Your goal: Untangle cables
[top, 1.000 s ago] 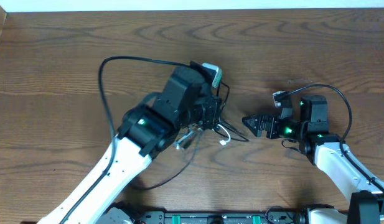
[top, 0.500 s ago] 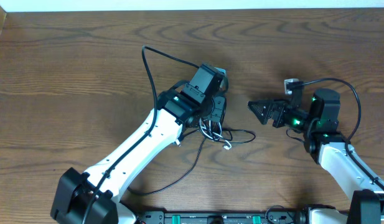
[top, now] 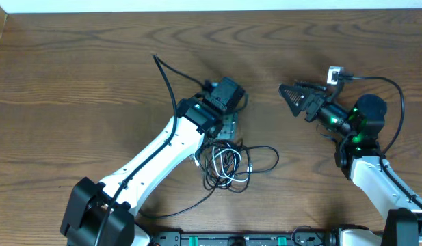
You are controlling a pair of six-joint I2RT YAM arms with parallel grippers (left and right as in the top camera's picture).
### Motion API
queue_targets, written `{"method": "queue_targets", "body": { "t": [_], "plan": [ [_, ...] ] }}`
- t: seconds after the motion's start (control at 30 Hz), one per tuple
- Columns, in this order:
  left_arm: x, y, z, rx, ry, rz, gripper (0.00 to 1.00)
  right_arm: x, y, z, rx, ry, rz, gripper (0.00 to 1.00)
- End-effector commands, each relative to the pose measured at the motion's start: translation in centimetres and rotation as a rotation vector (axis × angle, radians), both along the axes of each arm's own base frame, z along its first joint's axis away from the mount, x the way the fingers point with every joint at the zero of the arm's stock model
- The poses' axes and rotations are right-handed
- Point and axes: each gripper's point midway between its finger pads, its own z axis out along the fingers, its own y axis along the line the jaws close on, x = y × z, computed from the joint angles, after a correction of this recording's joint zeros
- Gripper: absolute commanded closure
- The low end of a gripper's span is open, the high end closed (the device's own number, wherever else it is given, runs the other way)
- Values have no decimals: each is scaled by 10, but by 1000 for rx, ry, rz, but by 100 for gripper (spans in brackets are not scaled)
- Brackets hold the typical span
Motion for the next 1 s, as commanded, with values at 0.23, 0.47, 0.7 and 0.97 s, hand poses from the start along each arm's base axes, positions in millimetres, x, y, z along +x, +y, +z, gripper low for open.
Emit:
{"method": "queue_targets", "body": {
  "t": [0.23, 0.47, 0.7, 0.97],
  "plan": [
    [-29, 21, -8, 83, 126, 27, 21, 16, -17, 6, 22, 14, -130, 1],
    [-46, 7, -10, 45, 209, -190, 21, 12, -13, -11, -34, 46, -111, 1],
    [-34, 3, 44, -8, 20, -374, 21, 13, -17, -21, -65, 74, -132, 1],
    [-48, -21, 81, -157, -82, -567, 21, 12, -17, -22, -90, 56, -125, 1]
  ]
}}
